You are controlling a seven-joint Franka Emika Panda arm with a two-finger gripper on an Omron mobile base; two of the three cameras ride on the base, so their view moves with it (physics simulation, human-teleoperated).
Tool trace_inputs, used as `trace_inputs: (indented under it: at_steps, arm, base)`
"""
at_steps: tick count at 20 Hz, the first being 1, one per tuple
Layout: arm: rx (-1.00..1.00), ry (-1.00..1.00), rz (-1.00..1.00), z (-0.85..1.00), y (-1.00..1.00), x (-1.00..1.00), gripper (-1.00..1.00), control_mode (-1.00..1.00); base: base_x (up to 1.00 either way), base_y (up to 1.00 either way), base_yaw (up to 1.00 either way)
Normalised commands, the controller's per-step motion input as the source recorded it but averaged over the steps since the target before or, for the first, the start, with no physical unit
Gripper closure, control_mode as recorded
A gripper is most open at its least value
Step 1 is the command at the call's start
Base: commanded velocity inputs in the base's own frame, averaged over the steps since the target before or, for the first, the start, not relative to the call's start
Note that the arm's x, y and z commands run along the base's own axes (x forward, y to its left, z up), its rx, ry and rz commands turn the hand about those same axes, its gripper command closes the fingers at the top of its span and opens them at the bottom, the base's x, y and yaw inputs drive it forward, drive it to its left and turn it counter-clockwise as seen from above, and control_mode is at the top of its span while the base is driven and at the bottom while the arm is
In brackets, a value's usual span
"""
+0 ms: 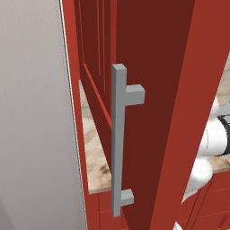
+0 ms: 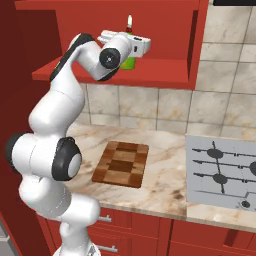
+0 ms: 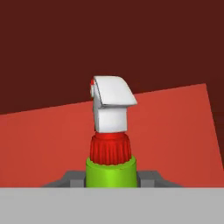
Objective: Grab the spray bottle from the cabinet, then place it next to the cutting board for sanitizing. Then grab the dish brush from the countertop next to the sink and place it next to the cutting board.
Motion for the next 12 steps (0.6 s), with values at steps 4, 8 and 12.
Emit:
trace_inputs:
  at_steps: [4,8,12]
  arm:
    - [0.07,-0.01,0.00,0.42,-0.03,-1.00,1.00,-1.00]
    - [0.05,0.00,0.00,0.44,-0.49,-1.00,1.00,-1.00]
    - [0.00,0.04,0.00,0.44,-0.51,-1.00,1.00,-1.00]
  base:
    - [0.00,0.00,0.00]
    - [0.00,0.00,0.00]
    - [0.00,0.00,0.00]
